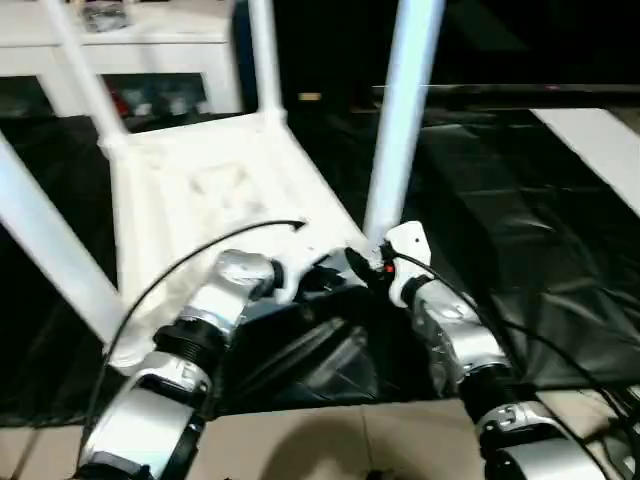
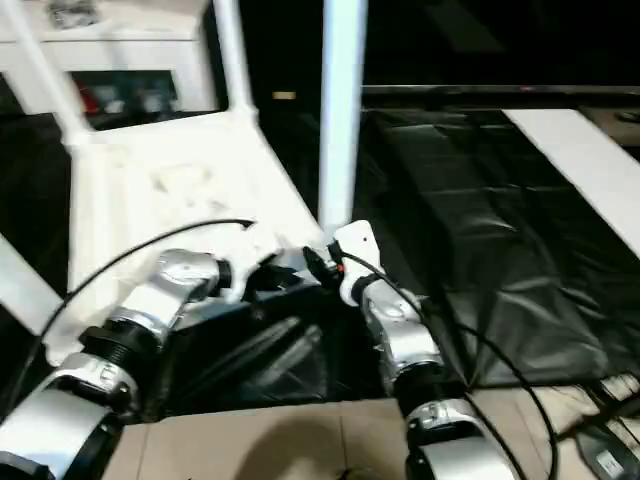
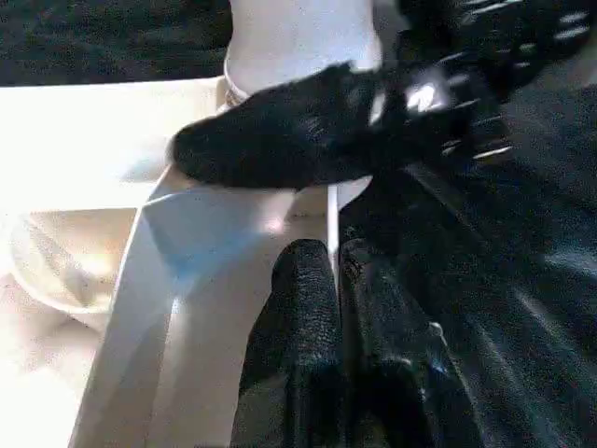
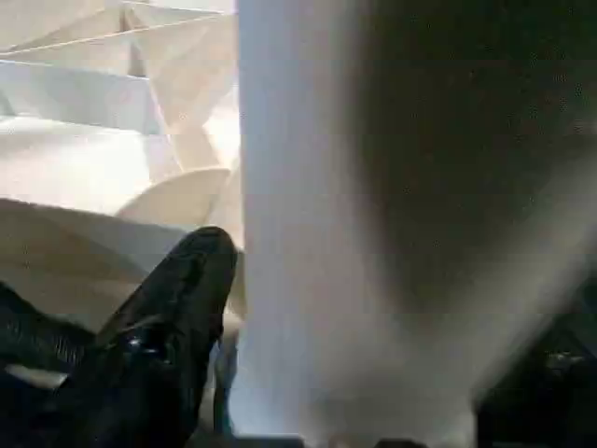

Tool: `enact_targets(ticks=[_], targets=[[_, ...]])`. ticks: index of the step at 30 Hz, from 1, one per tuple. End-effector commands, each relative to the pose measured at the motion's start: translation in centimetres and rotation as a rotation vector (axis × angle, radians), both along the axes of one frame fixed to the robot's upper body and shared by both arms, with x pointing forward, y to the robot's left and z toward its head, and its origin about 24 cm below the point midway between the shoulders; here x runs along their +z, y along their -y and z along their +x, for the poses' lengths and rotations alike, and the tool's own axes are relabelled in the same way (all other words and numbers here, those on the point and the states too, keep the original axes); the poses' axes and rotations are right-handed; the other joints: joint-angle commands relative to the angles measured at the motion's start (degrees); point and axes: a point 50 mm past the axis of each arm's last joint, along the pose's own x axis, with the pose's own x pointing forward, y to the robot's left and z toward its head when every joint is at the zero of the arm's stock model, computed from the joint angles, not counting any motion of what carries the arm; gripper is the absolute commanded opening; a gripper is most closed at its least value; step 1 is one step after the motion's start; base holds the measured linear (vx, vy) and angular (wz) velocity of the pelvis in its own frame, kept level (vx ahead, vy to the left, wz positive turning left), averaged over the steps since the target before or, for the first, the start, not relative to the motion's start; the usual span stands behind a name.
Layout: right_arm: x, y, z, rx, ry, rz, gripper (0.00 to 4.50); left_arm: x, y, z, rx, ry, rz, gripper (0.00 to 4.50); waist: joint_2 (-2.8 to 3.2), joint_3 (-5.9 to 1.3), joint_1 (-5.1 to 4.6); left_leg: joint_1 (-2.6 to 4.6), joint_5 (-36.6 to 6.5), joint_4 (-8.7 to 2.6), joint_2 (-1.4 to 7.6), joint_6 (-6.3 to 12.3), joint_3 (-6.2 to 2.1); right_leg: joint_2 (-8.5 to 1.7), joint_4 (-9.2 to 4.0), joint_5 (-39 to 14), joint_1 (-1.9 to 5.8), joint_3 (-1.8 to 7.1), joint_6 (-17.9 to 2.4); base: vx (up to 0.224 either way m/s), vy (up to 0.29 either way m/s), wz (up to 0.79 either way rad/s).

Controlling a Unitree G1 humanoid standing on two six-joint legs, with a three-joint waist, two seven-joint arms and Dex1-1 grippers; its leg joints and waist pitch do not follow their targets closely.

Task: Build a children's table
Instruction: Rotate leg to tighten

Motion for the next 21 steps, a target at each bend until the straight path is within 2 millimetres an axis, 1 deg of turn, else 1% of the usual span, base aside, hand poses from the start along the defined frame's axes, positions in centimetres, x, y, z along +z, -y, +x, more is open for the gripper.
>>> enact_targets(ticks=[1, 2, 3, 4, 5, 6, 7, 8, 9, 10, 11, 13, 14, 15, 16, 17, 19, 21], targets=[[0.3, -0.7, -0.3, 0.140, -0.016, 0.016, 3.85, -0.3, 1.5, -1.1, -0.114, -0.019, -0.051, 0.00, -0.51, -3.40, -0.13, 0.36, -25.6, -4.34, -0.26, 2.65, 0.42, -0.40, -4.57, -25.2, 2.16, 0.68, -8.6, 0.000, 0.000, 0.00], [0.4, -0.6, -0.3, 0.154, -0.016, 0.014, 3.85, -0.3, 1.4, -1.1, -0.116, -0.019, -0.048, 0.00, -0.45, -3.47, -0.10, 0.20, -24.7, -4.36, -0.20, 2.95, 0.43, -0.46, -4.38, -23.7, 2.31, 0.76, -9.1, 0.000, 0.000, 0.00], [0.5, 0.3, -0.5, 0.223, -0.016, 0.001, 3.85, -0.2, 0.6, -0.9, -0.125, -0.024, -0.044, 0.00, -0.57, -3.68, -0.10, -0.11, -21.8, -4.20, -0.13, 3.74, 0.60, -0.44, -3.77, -18.6, 2.63, 0.96, -10.8, 0.000, 0.000, 0.00], [0.7, 1.0, -0.8, 0.291, -0.018, -0.012, 3.85, -0.1, 0.0, -0.9, -0.135, -0.030, -0.048, 0.00, -0.53, -3.86, 0.07, -0.02, -20.9, -4.09, -0.16, 4.10, 0.64, -0.45, -3.58, -16.9, 2.83, 0.94, -11.4, 0.000, 0.000, 0.00], [0.7, 1.1, -0.8, 0.303, -0.019, -0.014, 3.85, -0.1, -0.1, -0.9, -0.137, -0.031, -0.049, 0.00, -0.55, -4.12, 0.22, 0.00, -18.4, -3.77, -0.14, 5.21, 0.85, -0.49, -3.18, -12.9, 2.97, 1.02, -12.9, 0.000, 0.000, 0.00], [1.0, 1.8, -1.3, 0.421, -0.028, -0.027, 3.85, 0.2, -0.9, -1.0, -0.184, -0.040, -0.053, 0.00, -0.75, -3.95, 0.35, -0.06, -17.3, -3.60, -0.20, 6.38, 1.06, -0.41, -3.13, -11.2, 2.96, 1.03, -13.8, 0.000, 0.000, 0.00], [1.1, 2.1, -1.6, 0.479, -0.032, -0.041, 3.85, 0.3, -1.2, -1.0, -0.208, -0.046, -0.050, 0.00, -0.85, -3.93, 0.44, 0.01, -17.1, -3.47, -0.20, 6.81, 1.18, -0.48, -3.09, -11.2, 2.94, 1.09, -14.2, 0.000, 0.000, 0.00], [1.2, 2.4, -1.9, 0.519, -0.037, -0.052, 3.85, 0.4, -1.5, -1.1, -0.232, -0.051, -0.049, 0.00, -0.80, -3.92, 0.64, -0.01, -16.7, -3.39, -0.21, 7.19, 1.17, -0.49, -3.03, -11.2, 2.98, 1.11, -14.3, 0.000, 0.000, 0.00], [1.2, 2.6, -2.0, 0.556, -0.043, -0.063, 3.85, 0.4, -1.7, -1.2, -0.256, -0.057, -0.048, 0.00, -0.55, -3.93, 1.14, -0.32, -14.9, -3.43, -0.01, 7.26, 1.18, -0.65, -2.67, -11.0, 3.25, 1.04, -14.5, 0.000, 0.000, 0.00], [1.3, 2.7, -2.2, 0.593, -0.048, -0.067, 3.85, 0.5, -2.1, -1.3, -0.275, -0.067, -0.044, 0.00, -0.60, -3.94, 1.30, -0.33, -14.5, -3.45, 0.07, 7.05, 1.22, -0.62, -2.64, -11.0, 3.29, 1.00, -14.4, 0.000, 0.000, 0.00], [1.4, 2.8, -2.2, 0.609, -0.050, -0.068, 3.85, 0.5, -2.2, -1.4, -0.283, -0.072, -0.042, 0.00, -0.54, -3.87, 1.68, -0.14, -14.5, -3.47, 0.23, 6.56, 1.29, -0.49, -2.54, -11.2, 3.19, 0.94, -14.5, 0.000, 0.000, 0.00], [1.6, 3.1, -2.4, 0.667, -0.062, -0.071, 3.85, 0.7, -2.7, -1.5, -0.323, -0.081, -0.030, 0.00, -0.47, -3.78, 1.89, 0.02, -15.3, -3.58, 0.34, 5.88, 1.31, -0.45, -2.56, -12.2, 3.12, 0.94, -14.6, 0.000, 0.000, 0.00], [1.6, 3.1, -2.4, 0.667, -0.062, -0.071, 3.70, 0.7, -2.7, -1.5, -0.323, -0.081, -0.030, 0.00, -0.49, -3.75, 1.93, 0.05, -15.7, -3.64, 0.35, 5.65, 1.28, -0.46, -2.60, -12.7, 3.11, 0.91, -14.5, 0.000, 0.000, 0.00], [1.8, 3.2, -2.5, 0.721, -0.073, -0.081, 3.70, 0.7, -3.1, -1.6, -0.357, -0.090, -0.006, 0.00, -0.43, -3.73, 2.11, 0.21, -16.9, -3.76, 0.40, 4.95, 1.21, -0.41, -2.66, -14.1, 3.05, 0.90, -14.2, 0.000, 0.000, 0.00], [1.9, 3.3, -2.6, 0.739, -0.077, -0.083, 3.53, 0.7, -3.2, -1.7, -0.368, -0.092, 0.000, 0.00, -0.47, -3.67, 2.13, 0.23, -17.3, -3.81, 0.43, 4.80, 1.24, -0.39, -2.71, -14.6, 2.98, 0.93, -14.0, 0.000, 0.000, 0.00], [1.9, 3.3, -2.6, 0.740, -0.077, -0.083, 3.53, 0.7, -3.2, -1.7, -0.368, -0.092, 0.000, 0.00, -0.43, -3.64, 2.32, 0.37, -18.0, -3.84, 0.46, 4.45, 1.27, -0.46, -2.83, -15.4, 2.87, 1.01, -13.9, 0.000, 0.000, 0.00], [2.0, 3.2, -2.7, 0.788, -0.089, -0.089, 3.44, 0.7, -3.4, -1.8, -0.399, -0.103, 0.014, 0.00, -0.37, -3.66, 2.74, 0.45, -18.0, -3.89, 0.49, 3.96, 1.25, -0.51, -2.78, -15.5, 2.81, 1.07, -13.7, 0.000, 0.000, 0.00], [2.0, 3.0, -2.7, 0.821, -0.093, -0.100, 3.15, 0.7, -3.5, -1.8, -0.420, -0.112, 0.025, 0.00, -0.37, -3.74, 2.94, 0.43, -17.7, -3.89, 0.45, 3.73, 1.26, -0.45, -2.62, -14.5, 2.85, 1.10, -13.8, 0.000, 0.000, 0.00]])
